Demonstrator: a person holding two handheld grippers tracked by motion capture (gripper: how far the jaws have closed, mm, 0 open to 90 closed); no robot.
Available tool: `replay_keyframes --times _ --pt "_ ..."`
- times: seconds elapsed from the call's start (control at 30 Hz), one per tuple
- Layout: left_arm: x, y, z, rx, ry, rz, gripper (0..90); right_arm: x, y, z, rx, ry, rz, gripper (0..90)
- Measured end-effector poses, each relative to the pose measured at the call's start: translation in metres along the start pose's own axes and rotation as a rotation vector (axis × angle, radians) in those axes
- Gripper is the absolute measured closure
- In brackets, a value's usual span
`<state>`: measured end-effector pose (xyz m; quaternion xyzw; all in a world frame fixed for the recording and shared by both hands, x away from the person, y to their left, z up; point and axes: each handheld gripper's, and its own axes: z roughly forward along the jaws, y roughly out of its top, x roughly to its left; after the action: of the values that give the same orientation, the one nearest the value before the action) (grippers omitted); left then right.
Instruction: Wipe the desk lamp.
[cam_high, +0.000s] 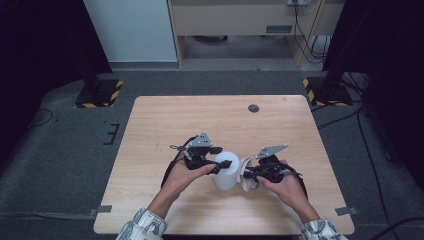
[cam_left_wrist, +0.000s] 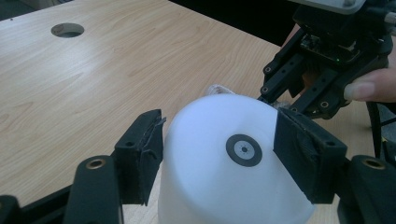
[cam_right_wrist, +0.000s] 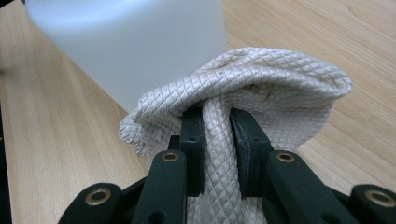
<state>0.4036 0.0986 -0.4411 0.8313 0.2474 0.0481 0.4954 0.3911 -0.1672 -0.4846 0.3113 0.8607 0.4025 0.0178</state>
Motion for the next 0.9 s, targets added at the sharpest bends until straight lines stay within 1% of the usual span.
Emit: replay_keyframes --times 0.1,0.17,0.3,0.37,0.43,0.53,0.6,0.67,0.7,0.73,0.77,0.87,0.9 --pt "-0.003 0.002 -0.002 0.010 0.035 0.033 24.9 -0.001 0.000 -0.003 -0.008 -0.008 0.001 75.9" --pt "-0.004 0.004 -0.006 -0.010 0.033 0.031 21.7 -0.003 0.001 -0.007 -0.019 -0.020 0.003 75.9" --pt "-0.002 0.004 -0.022 -0.044 0.053 0.026 18.4 -0.008 0.006 -0.014 -0.037 -0.041 -0.001 75.8" --pt "0.002 0.003 -0.032 -0.056 0.070 0.026 17.4 -0.012 0.010 -0.017 -0.042 -0.051 0.003 75.8" --pt "0.008 -0.001 -0.042 -0.060 0.104 0.022 16.4 -0.018 0.015 -0.017 -0.048 -0.064 0.002 75.8" --pt "0.021 -0.010 -0.058 -0.064 0.153 -0.001 15.7 -0.029 0.026 -0.012 -0.030 -0.084 -0.002 75.7" --pt "0.031 -0.018 -0.067 -0.063 0.181 -0.029 15.5 -0.035 0.032 -0.008 -0.019 -0.094 0.005 75.7" --pt "0.039 -0.028 -0.073 -0.056 0.207 -0.053 15.4 -0.042 0.041 -0.004 -0.004 -0.103 -0.003 75.6" --pt "0.044 -0.035 -0.075 -0.047 0.221 -0.069 15.4 -0.045 0.045 -0.001 0.003 -0.103 -0.002 75.6" --pt "0.046 -0.038 -0.076 -0.040 0.228 -0.074 15.4 -0.049 0.051 0.003 0.009 -0.098 0.008 75.5" --pt "0.050 -0.043 -0.076 -0.028 0.243 -0.085 15.4 -0.052 0.055 0.006 0.014 -0.094 0.008 75.5" --pt "0.059 -0.052 -0.076 -0.010 0.258 -0.107 15.4 -0.059 0.070 0.020 0.040 -0.093 0.004 75.2" --pt "0.062 -0.056 -0.075 -0.001 0.269 -0.115 15.4 -0.061 0.075 0.025 0.048 -0.087 -0.003 75.1"
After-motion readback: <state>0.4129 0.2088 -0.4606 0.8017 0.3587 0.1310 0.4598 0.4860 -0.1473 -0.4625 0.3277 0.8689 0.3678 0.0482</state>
